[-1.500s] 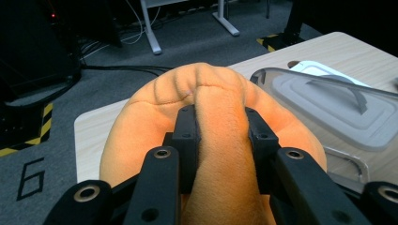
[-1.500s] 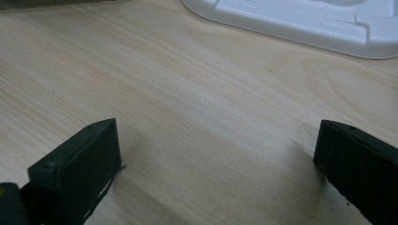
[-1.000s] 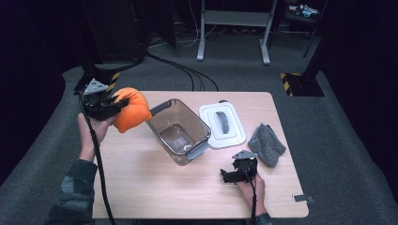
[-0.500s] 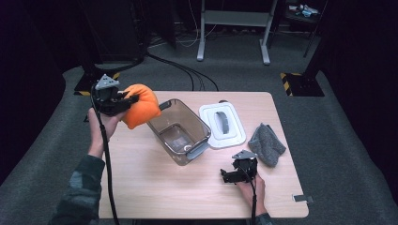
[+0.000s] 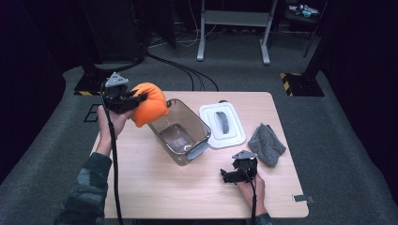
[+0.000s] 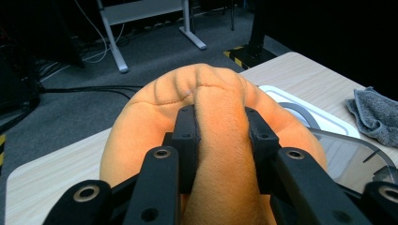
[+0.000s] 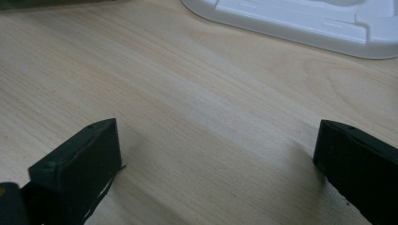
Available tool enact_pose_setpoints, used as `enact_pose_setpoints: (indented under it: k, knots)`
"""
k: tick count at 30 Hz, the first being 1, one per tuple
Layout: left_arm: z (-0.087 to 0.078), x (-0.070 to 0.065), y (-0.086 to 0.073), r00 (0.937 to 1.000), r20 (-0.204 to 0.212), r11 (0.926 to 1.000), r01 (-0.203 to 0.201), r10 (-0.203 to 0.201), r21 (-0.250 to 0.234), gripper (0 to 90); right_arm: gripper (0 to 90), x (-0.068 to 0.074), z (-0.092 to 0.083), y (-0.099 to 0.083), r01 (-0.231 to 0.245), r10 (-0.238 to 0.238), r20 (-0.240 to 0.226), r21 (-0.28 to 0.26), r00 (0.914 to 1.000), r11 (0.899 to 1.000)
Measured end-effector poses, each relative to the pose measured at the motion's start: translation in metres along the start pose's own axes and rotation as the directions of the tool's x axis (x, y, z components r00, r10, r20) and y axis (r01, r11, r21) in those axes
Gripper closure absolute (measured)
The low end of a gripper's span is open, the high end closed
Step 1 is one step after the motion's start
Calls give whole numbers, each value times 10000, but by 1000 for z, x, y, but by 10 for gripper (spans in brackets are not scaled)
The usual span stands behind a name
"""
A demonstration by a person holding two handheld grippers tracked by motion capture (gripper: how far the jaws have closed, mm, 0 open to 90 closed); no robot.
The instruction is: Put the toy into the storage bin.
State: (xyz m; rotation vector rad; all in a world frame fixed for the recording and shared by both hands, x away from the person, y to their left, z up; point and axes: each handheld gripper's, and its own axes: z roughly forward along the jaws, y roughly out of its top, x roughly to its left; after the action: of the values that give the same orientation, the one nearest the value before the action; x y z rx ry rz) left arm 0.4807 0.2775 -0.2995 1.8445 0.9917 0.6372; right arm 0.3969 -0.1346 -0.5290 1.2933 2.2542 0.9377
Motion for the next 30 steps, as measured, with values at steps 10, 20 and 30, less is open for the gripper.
enact_pose_setpoints:
  k: [10, 20, 30]
  knots:
    - [17, -10, 2, 9998, 217, 10000, 25, -26, 32, 709, 4, 0, 0, 0, 3, -3, -36, 8, 10000, 10000]
    - [35, -23, 1, 9990, 444, 9997, -11, 0, 234, 707, 5, 1, 0, 0, -65, 65, 22, -9, 10000, 10000]
    - [51, -34, -7, 9981, 610, 9993, 87, -110, 368, 703, 7, 0, 0, 0, -29, 29, -36, -8, 10000, 10000]
